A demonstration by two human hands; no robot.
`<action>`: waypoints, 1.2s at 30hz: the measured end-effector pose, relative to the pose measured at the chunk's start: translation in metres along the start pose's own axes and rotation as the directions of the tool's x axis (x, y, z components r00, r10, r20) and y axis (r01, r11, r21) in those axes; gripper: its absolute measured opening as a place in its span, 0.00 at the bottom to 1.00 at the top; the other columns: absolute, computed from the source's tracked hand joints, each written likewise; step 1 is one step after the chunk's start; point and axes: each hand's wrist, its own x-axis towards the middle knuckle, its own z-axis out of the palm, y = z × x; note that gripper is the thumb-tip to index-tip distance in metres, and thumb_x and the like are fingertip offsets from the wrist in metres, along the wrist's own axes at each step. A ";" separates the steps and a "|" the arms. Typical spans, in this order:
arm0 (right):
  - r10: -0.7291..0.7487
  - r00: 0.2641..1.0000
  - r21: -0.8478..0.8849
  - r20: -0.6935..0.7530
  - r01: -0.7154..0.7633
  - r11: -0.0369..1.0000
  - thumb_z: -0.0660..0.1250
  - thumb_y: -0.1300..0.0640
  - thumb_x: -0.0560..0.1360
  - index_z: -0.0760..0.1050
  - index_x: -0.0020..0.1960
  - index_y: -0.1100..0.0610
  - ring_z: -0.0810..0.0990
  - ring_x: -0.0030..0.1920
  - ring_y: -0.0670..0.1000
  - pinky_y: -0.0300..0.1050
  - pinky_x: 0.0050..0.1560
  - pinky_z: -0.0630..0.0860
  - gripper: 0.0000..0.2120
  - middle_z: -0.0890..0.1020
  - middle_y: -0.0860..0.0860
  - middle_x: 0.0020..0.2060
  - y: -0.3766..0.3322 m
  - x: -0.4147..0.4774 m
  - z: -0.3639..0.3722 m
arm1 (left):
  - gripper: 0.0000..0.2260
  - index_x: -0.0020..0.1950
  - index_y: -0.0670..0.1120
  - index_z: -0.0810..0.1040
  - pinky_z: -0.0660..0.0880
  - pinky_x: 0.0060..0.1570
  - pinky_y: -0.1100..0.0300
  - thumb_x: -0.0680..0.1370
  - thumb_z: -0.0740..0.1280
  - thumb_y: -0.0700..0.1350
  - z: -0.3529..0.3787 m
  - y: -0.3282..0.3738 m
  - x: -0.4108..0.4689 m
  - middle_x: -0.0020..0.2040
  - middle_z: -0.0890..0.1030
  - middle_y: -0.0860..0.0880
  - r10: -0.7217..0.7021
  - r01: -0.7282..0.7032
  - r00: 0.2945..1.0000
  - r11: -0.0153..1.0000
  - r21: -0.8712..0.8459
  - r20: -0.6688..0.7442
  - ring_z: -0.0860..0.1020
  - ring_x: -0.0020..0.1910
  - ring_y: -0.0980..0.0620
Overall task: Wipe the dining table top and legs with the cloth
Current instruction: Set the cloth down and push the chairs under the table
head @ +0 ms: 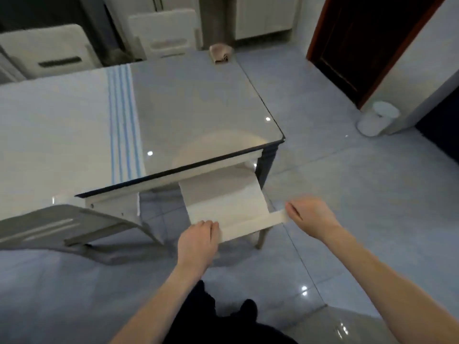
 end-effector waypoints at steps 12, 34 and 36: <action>-0.056 0.986 -0.157 -0.155 0.032 0.987 0.54 0.50 0.70 0.68 0.21 0.54 0.72 0.17 0.54 0.36 0.22 0.53 0.19 0.74 0.53 0.18 0.018 0.071 0.005 | 0.18 0.32 0.42 0.73 0.74 0.33 0.57 0.75 0.54 0.51 -0.001 0.009 0.053 0.31 0.78 0.47 -0.236 0.238 0.970 0.971 0.014 -0.062 0.78 0.32 0.46; -0.054 0.975 -0.060 -0.214 0.042 0.997 0.54 0.52 0.70 0.70 0.22 0.55 0.71 0.17 0.55 0.37 0.22 0.58 0.20 0.72 0.51 0.18 -0.010 0.156 0.014 | 0.15 0.31 0.45 0.72 0.72 0.34 0.57 0.73 0.52 0.49 -0.032 -0.040 0.138 0.30 0.76 0.50 -0.187 0.195 0.977 0.978 0.074 -0.099 0.75 0.31 0.47; -0.058 0.970 -0.055 -0.236 0.046 0.997 0.54 0.52 0.70 0.69 0.22 0.55 0.70 0.17 0.54 0.33 0.24 0.52 0.20 0.71 0.50 0.17 -0.011 0.164 0.011 | 0.15 0.31 0.45 0.72 0.67 0.32 0.58 0.75 0.55 0.47 -0.033 -0.042 0.145 0.30 0.74 0.50 -0.180 0.189 0.978 0.979 0.080 -0.106 0.73 0.30 0.48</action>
